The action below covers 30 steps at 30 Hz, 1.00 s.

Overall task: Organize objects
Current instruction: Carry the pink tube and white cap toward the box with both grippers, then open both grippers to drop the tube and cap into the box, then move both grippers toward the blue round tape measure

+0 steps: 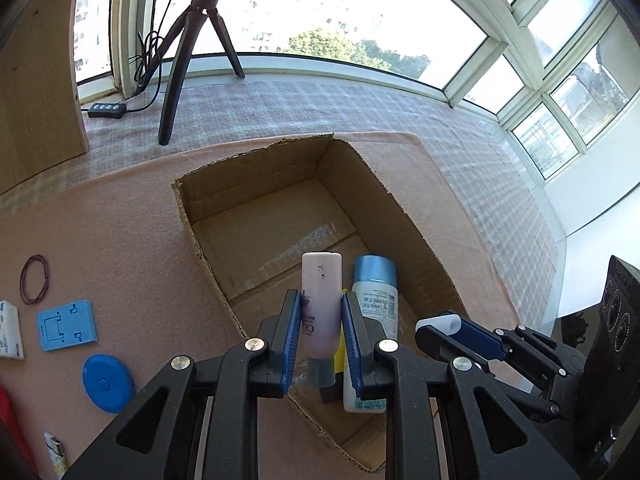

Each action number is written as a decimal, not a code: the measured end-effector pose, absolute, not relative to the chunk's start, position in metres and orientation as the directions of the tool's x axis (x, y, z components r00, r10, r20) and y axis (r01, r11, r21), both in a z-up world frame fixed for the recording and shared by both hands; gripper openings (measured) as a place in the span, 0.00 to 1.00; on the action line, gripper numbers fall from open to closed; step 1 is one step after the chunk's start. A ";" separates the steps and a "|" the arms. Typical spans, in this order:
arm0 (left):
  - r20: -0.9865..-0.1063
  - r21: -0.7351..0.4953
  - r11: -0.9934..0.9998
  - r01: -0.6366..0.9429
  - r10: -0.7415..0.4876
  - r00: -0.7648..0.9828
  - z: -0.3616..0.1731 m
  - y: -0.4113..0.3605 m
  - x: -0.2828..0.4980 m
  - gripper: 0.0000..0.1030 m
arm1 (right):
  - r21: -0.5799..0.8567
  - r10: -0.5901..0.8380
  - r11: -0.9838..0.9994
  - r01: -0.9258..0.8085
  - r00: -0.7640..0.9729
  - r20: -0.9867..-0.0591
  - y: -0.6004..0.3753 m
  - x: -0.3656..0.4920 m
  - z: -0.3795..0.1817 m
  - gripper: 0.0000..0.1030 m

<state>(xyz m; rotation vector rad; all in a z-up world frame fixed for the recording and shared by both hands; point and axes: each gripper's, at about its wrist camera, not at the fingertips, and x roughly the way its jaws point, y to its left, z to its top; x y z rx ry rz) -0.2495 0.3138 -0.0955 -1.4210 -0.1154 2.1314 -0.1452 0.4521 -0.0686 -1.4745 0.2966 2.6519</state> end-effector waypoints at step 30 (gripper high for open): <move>-0.818 -0.337 -0.906 -0.257 0.416 -0.397 -0.093 0.120 -0.181 0.58 | 0.214 -0.148 -0.975 -0.054 -0.561 -0.815 0.360 -0.131 -0.050 0.65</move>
